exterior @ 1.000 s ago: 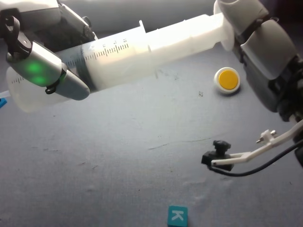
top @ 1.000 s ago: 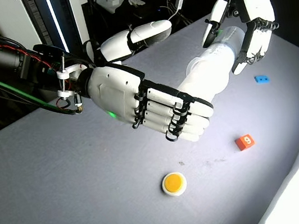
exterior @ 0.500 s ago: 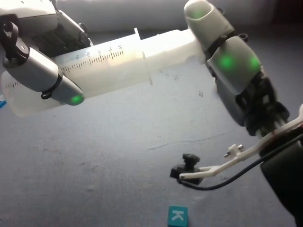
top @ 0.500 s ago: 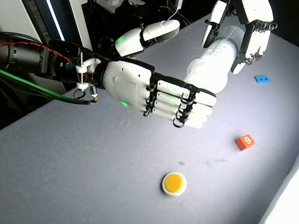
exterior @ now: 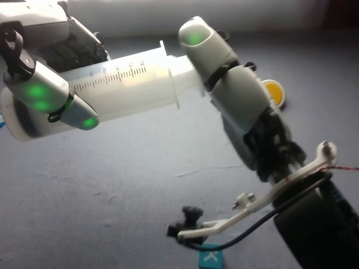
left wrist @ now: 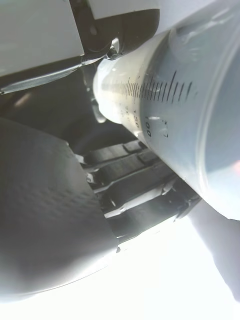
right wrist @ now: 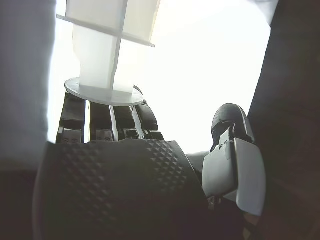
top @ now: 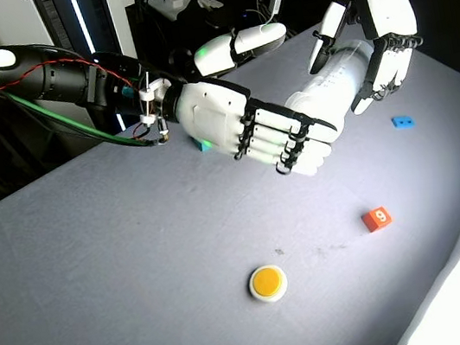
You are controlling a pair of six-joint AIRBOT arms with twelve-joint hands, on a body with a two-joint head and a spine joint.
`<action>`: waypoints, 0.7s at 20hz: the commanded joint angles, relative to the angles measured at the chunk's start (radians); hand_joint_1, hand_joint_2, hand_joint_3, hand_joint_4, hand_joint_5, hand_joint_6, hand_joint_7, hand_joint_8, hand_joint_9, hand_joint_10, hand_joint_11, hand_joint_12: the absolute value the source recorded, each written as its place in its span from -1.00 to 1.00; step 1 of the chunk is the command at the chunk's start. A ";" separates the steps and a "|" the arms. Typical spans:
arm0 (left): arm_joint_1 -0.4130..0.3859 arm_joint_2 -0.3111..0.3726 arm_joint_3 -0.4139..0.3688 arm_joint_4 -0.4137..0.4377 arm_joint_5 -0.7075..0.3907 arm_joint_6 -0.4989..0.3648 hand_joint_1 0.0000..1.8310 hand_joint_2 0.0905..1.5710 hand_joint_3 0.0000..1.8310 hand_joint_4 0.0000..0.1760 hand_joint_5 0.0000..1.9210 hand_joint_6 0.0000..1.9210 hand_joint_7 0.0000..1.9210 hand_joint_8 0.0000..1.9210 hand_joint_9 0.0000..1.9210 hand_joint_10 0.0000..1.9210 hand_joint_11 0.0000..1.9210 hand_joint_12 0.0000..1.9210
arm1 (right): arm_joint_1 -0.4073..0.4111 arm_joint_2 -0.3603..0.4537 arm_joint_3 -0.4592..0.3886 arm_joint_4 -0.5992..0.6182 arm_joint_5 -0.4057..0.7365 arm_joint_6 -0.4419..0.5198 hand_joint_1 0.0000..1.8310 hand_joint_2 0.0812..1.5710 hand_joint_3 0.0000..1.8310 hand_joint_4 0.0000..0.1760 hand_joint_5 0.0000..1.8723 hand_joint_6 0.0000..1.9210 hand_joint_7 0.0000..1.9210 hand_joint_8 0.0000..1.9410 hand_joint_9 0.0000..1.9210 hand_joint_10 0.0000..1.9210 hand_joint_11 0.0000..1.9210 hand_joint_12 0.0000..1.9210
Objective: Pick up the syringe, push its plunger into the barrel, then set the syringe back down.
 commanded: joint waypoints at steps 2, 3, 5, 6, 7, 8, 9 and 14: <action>-0.018 -0.015 -0.012 -0.039 -0.216 -0.052 0.49 0.43 -1.00 -1.00 -0.25 0.40 0.07 -0.14 -0.07 0.29 -0.44 0.42 | 0.015 -0.035 -0.021 -0.220 -0.076 0.017 -1.00 0.31 -1.00 -1.00 -1.00 -1.00 -1.00 -1.00 -1.00 -1.00 -1.00 -1.00; -0.018 -0.015 -0.012 -0.039 -0.216 -0.052 0.49 0.42 -1.00 -1.00 -0.23 0.39 0.09 -0.18 -0.06 0.28 -0.50 0.42 | 0.016 -0.039 -0.021 -0.220 -0.076 0.017 -1.00 0.31 -0.99 -1.00 -1.00 -1.00 -1.00 -1.00 -1.00 -1.00 -1.00 -1.00; -0.017 -0.015 -0.013 -0.039 -0.216 -0.052 0.50 0.41 -1.00 -1.00 -0.21 0.31 0.11 -0.17 -0.03 0.28 -0.46 0.45 | 0.016 -0.042 -0.021 -0.220 -0.076 0.017 -1.00 0.32 -0.99 -1.00 -1.00 -1.00 -1.00 -1.00 -1.00 -1.00 -1.00 -1.00; -0.016 -0.015 -0.013 -0.039 -0.215 -0.052 0.50 0.39 -1.00 -1.00 -0.20 0.28 0.13 -0.19 -0.01 0.26 -0.45 0.46 | 0.016 -0.041 -0.021 -0.220 -0.075 0.017 -1.00 0.32 -0.99 -1.00 -1.00 -1.00 -1.00 -1.00 -1.00 -1.00 -1.00 -1.00; -0.016 -0.015 -0.014 -0.039 -0.212 -0.052 0.50 0.39 -1.00 -1.00 -0.20 0.28 0.13 -0.19 -0.01 0.26 -0.45 0.46 | 0.015 -0.041 -0.021 -0.220 -0.074 0.017 -1.00 0.32 -0.99 -1.00 -1.00 -1.00 -1.00 -1.00 -1.00 -1.00 -1.00 -1.00; -0.016 -0.015 -0.014 -0.039 -0.211 -0.052 0.49 0.42 -1.00 -1.00 -0.24 0.39 0.08 -0.15 -0.05 0.27 -0.43 0.44 | 0.014 -0.038 -0.021 -0.220 -0.070 0.016 -1.00 0.32 -0.99 -1.00 -1.00 -1.00 -1.00 -1.00 -1.00 -1.00 -1.00 -1.00; -0.016 -0.015 -0.014 -0.039 -0.211 -0.052 0.49 0.42 -1.00 -1.00 -0.24 0.39 0.08 -0.15 -0.05 0.27 -0.43 0.44 | 0.013 -0.034 -0.021 -0.220 -0.065 0.011 -1.00 0.32 -0.99 -1.00 -1.00 -1.00 -1.00 -1.00 -1.00 -1.00 -1.00 -1.00; -0.016 -0.015 -0.012 -0.036 -0.206 -0.052 0.35 0.42 -1.00 -1.00 -0.19 0.31 0.13 -0.07 0.11 -0.21 -0.36 0.51 | 0.012 0.047 -0.022 -0.220 -0.038 0.022 -1.00 0.32 -1.00 -1.00 -1.00 -1.00 -1.00 -1.00 -1.00 -1.00 -1.00 -1.00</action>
